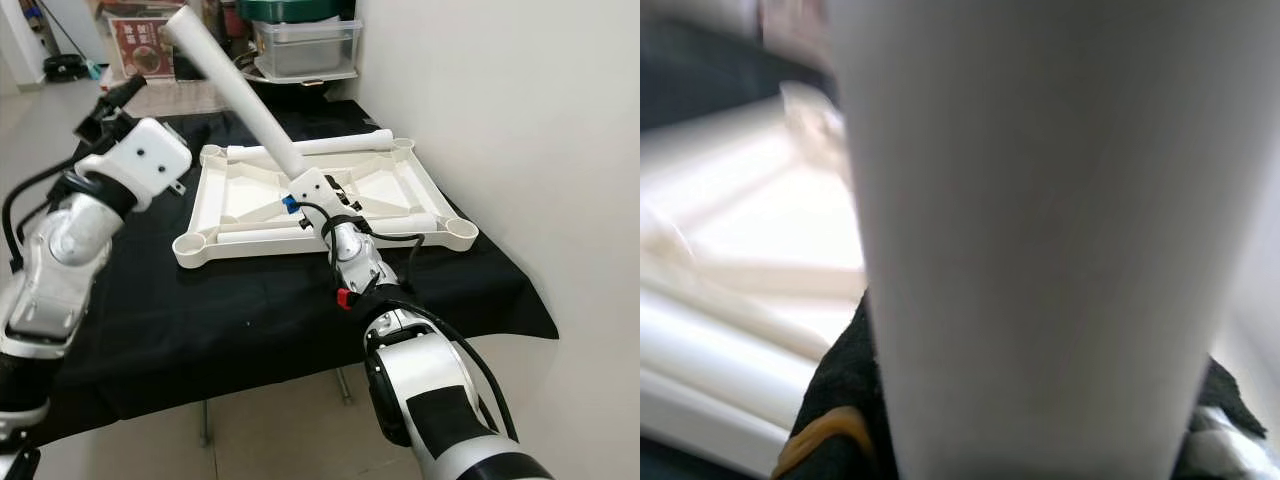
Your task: Building children table
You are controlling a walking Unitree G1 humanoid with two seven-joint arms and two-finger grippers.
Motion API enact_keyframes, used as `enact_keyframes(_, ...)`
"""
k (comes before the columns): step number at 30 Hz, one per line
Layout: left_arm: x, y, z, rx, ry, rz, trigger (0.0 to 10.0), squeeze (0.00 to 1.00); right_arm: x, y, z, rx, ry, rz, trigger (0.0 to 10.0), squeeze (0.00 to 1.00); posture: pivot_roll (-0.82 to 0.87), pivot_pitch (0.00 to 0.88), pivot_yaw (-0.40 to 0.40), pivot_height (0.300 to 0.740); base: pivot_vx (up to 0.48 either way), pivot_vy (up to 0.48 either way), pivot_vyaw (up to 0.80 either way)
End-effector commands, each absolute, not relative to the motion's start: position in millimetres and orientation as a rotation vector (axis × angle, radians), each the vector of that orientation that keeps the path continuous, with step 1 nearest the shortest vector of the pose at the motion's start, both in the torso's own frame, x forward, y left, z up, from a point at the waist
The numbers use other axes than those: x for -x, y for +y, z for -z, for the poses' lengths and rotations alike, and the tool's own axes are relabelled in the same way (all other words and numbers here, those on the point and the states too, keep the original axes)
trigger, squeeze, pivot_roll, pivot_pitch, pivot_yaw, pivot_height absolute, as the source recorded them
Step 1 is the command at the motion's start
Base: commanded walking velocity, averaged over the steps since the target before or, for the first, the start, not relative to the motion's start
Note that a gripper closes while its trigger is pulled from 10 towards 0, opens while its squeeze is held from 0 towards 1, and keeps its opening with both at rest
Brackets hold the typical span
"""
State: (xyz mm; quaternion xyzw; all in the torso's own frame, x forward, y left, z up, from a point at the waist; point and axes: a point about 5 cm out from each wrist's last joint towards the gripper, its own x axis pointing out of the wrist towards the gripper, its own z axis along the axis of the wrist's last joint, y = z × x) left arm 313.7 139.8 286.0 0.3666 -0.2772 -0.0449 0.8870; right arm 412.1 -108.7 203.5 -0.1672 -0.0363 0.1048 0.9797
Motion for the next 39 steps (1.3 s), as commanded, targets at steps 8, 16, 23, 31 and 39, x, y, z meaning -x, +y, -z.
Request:
enact_keyframes(8, -304.5, 138.5, -216.6, -0.484, -0.351, 0.143, 10.0, 0.0, -414.6, -100.8, -266.5, -0.264, -0.237, -0.347, 0.0, 0.0, 0.04, 0.0, -0.023, 0.74, 0.0, 0.0, 0.0)
enact_keyframes(16, -290.6, 124.3, -197.7, -0.291, -0.29, 0.288, 10.0, 0.0, -404.4, -90.0, -282.7, -0.496, -0.28, -0.499, 0.0, 0.0, 0.04, 0.0, -0.027, 0.74, 0.0, 0.0, 0.0)
enact_keyframes(23, -288.9, 113.9, -195.8, -0.255, -0.278, 0.348, 10.0, 0.0, -379.9, -72.7, -267.5, -0.517, -0.27, -0.633, 0.0, 0.0, 0.03, 0.0, -0.023, 0.74, 0.0, 0.0, 0.0)
enact_keyframes(31, -294.8, 114.4, -198.5, -0.288, -0.286, 0.329, 10.0, 0.0, -366.2, -61.0, -256.3, -0.532, -0.227, -0.696, 0.0, 0.0, 0.03, 0.0, -0.018, 0.74, 0.0, 0.0, 0.0)
enact_keyframes(39, -300.2, 113.8, -200.2, -0.304, -0.281, 0.311, 10.0, 0.0, -353.5, -52.1, -253.6, -0.567, -0.206, -0.741, 0.0, 0.0, 0.03, 0.0, -0.014, 0.74, 0.0, 0.0, 0.0)
